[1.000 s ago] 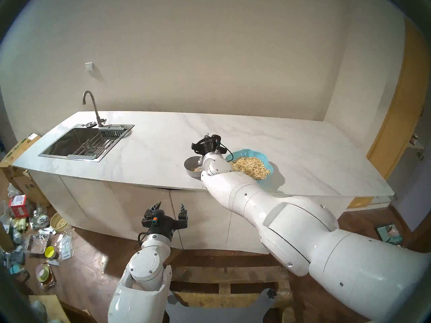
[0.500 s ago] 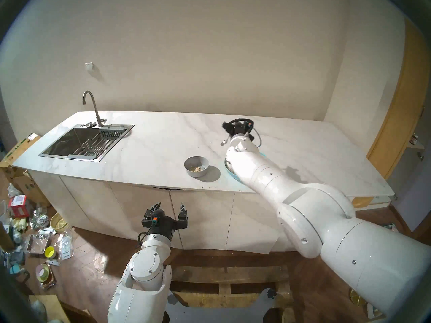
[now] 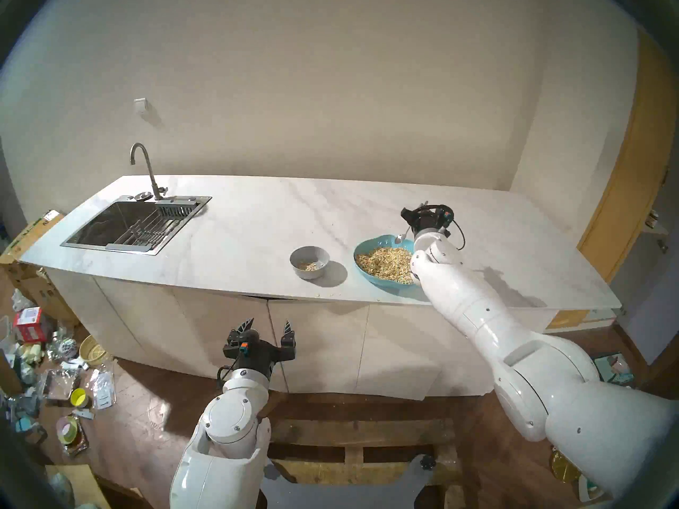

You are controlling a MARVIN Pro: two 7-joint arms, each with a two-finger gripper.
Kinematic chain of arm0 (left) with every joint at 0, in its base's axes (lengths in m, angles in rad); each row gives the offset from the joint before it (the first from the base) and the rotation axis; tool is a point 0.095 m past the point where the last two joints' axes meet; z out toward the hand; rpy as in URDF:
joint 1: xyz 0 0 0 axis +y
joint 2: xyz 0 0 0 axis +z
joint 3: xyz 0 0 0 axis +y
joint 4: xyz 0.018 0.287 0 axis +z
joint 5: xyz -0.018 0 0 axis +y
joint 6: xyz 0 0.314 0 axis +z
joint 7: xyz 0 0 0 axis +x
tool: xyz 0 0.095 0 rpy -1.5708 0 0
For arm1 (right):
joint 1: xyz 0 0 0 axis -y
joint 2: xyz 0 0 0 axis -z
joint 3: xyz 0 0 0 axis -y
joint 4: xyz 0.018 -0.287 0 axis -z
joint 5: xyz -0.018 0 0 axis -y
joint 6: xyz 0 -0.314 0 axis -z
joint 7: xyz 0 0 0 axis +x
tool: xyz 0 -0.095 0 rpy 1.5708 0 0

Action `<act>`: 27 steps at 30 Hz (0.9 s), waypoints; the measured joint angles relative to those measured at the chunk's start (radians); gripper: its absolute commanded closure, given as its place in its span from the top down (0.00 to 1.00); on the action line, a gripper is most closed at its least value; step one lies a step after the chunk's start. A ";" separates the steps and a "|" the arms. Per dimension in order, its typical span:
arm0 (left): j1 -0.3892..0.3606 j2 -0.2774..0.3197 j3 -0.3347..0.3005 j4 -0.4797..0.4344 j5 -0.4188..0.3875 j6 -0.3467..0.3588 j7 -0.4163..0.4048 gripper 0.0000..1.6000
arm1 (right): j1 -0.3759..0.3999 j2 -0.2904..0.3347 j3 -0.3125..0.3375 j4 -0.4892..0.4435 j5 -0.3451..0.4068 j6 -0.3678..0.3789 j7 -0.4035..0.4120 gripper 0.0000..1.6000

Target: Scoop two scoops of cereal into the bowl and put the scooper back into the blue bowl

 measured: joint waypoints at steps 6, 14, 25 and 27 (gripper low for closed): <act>0.000 0.000 0.000 0.000 0.000 0.000 0.000 1.00 | -0.088 0.003 -0.013 -0.027 0.010 0.032 -0.032 0.00; 0.000 0.000 0.000 0.000 0.000 0.000 0.000 1.00 | -0.113 0.003 -0.016 -0.051 0.015 0.039 -0.058 0.00; 0.000 0.000 0.000 0.000 0.000 0.000 0.000 1.00 | -0.125 0.024 -0.028 -0.110 0.003 0.047 -0.071 1.00; 0.000 0.000 0.000 0.000 0.000 0.000 0.000 1.00 | -0.129 0.029 -0.031 -0.136 -0.002 0.049 -0.072 1.00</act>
